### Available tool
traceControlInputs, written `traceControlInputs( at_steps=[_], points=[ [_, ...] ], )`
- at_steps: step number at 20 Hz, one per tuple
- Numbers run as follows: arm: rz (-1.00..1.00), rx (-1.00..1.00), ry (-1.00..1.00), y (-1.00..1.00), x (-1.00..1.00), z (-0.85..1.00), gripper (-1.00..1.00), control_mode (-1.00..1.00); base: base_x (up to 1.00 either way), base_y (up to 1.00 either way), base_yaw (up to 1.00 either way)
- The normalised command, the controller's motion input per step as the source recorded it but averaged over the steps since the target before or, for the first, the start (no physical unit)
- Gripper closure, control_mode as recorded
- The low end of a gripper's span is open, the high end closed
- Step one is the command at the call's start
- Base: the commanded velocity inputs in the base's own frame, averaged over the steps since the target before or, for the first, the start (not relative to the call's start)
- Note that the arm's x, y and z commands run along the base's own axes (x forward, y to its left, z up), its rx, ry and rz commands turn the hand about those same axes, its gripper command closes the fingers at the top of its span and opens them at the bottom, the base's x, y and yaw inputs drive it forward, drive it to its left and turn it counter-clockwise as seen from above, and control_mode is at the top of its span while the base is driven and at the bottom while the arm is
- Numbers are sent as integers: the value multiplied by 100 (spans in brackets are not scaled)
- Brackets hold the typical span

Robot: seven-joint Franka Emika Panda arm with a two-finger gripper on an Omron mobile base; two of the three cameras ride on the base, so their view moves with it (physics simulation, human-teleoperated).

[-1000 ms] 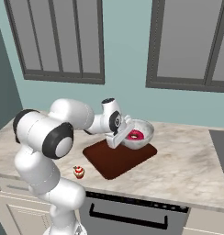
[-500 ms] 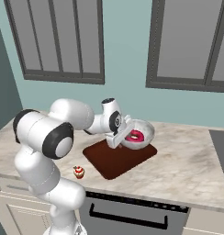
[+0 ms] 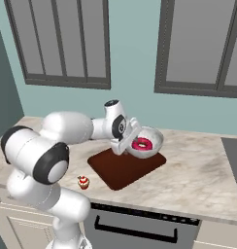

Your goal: Place the bowl with donut and the cupcake onto the tray.

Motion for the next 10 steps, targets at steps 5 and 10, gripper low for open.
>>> traceControlInputs(
  at_steps=[5, 10],
  points=[
    [7, 2, 0, 12, -27, 43, -100, -100, 0, 0, 0],
    [6, 9, 0, 19, -36, 40, -100, -100, 0, 0, 0]
  ],
)
